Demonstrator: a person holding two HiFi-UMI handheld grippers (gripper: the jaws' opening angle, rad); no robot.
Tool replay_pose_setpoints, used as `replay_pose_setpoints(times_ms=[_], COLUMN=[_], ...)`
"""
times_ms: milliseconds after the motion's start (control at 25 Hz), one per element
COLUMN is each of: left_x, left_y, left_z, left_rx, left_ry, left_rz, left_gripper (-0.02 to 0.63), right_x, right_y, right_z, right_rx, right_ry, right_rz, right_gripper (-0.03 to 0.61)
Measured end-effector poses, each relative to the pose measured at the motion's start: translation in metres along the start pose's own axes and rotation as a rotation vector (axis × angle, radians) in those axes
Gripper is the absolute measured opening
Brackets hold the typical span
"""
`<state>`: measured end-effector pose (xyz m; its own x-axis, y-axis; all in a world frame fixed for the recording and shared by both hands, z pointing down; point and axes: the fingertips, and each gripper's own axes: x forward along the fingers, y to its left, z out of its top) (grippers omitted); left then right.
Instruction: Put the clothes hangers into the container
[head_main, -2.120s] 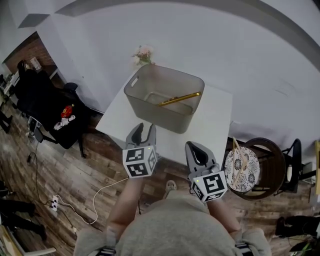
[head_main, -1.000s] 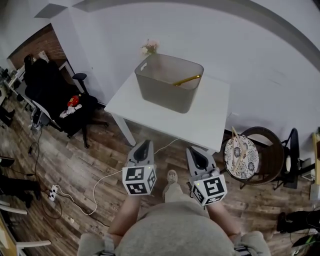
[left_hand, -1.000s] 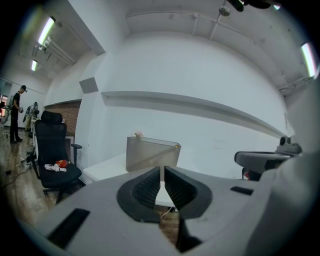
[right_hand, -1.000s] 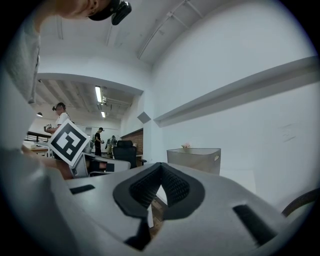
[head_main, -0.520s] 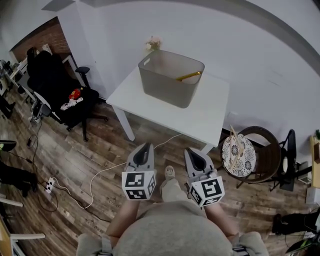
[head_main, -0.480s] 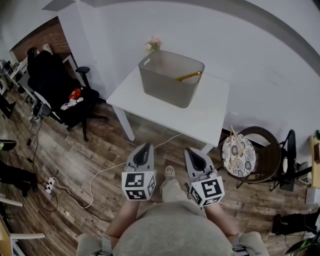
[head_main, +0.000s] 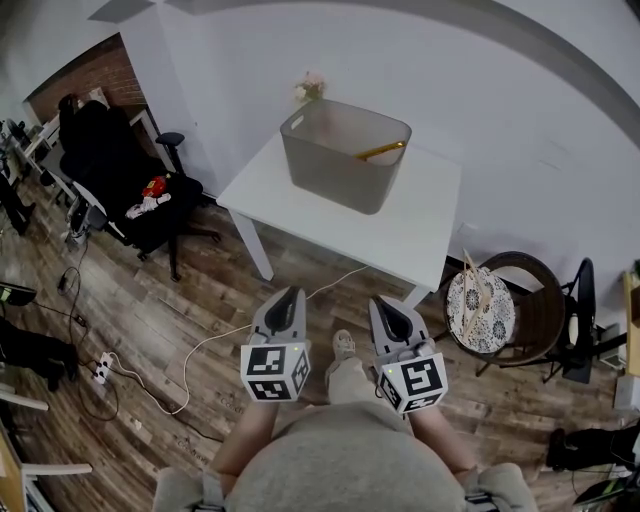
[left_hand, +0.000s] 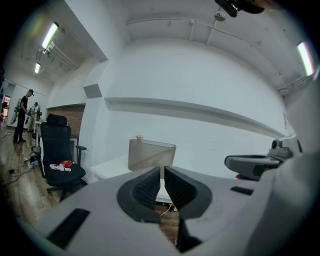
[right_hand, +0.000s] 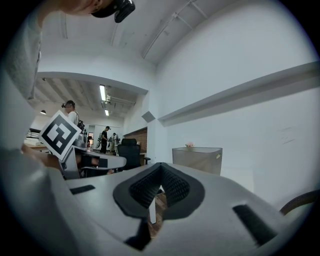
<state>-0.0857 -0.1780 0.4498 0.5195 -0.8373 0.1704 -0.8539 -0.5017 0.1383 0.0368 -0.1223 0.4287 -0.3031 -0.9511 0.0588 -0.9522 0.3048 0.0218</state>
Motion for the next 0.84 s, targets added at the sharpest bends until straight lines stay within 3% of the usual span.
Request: replay_pose_setpoints(times_ms=[840], left_x=[-0.0008], left_y=[0.006], left_z=[0.0001], left_rx=[-0.016], left_ry=[0.013], left_rz=[-0.014], left_gripper=[0.023], right_x=[0.0058], right_y=[0.0018], right_z=[0.0013], right_rx=[0.018], right_ry=[0.008], right_rz=[-0.002], right_gripper=[0.0])
